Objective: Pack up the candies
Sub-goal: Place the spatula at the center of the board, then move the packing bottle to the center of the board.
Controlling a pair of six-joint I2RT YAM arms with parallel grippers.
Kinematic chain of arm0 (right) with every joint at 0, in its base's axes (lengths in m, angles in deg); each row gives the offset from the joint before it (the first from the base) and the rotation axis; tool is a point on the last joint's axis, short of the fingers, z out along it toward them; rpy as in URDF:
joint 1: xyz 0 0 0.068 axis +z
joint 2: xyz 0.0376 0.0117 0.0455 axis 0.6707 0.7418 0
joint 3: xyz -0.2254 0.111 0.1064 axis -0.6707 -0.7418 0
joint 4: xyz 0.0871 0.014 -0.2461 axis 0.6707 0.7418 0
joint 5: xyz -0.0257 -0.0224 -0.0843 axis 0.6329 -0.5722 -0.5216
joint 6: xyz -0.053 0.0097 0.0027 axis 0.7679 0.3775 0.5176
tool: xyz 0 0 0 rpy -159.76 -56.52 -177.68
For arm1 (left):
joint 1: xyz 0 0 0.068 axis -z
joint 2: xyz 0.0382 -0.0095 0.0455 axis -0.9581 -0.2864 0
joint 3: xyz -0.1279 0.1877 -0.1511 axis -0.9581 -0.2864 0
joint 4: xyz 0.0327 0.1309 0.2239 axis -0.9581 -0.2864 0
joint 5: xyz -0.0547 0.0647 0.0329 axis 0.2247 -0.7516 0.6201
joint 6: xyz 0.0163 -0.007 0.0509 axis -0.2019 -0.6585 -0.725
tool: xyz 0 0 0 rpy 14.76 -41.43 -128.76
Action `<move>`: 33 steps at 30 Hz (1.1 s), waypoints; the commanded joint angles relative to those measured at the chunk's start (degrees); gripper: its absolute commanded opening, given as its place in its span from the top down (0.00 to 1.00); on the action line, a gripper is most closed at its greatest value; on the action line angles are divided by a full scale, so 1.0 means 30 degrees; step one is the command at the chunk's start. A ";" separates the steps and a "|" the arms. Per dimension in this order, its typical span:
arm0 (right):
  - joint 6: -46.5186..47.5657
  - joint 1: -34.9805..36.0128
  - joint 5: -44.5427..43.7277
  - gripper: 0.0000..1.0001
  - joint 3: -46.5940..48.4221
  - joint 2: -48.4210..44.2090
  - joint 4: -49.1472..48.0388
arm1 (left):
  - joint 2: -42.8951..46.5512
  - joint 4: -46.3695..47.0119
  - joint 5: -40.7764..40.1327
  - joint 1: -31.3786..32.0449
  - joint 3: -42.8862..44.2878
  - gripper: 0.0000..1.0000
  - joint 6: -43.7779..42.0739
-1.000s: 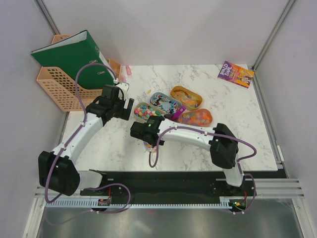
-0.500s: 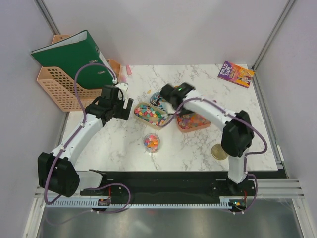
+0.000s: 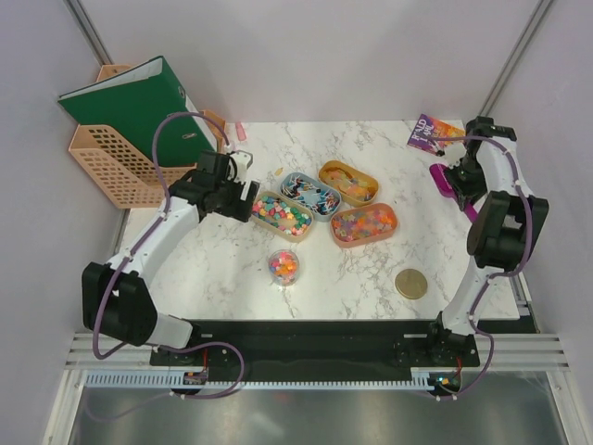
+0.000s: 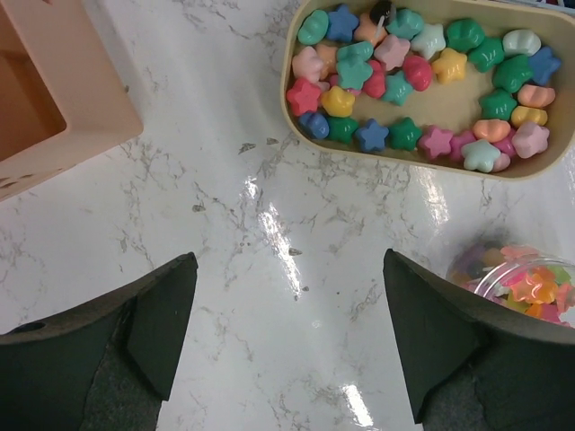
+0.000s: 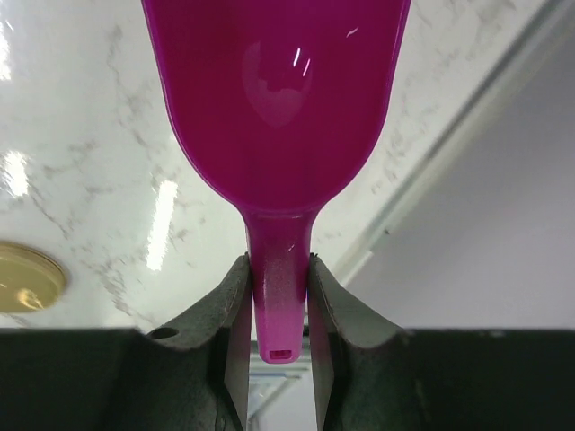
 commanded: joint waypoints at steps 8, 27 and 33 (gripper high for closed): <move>-0.2740 0.0128 0.5446 0.98 0.2349 0.4353 -0.2795 | -0.0689 0.0071 0.1460 0.0101 0.0240 0.12 0.0615; 0.6364 0.0129 1.1831 0.04 -0.9030 -0.6918 -0.3969 | 0.3590 0.0687 0.7495 0.0392 -0.6821 0.98 -0.8988; 1.1986 0.0128 1.0987 0.08 -1.3373 -1.0637 -0.2561 | 0.1546 0.1066 0.7146 0.2559 -0.7350 0.98 -1.1101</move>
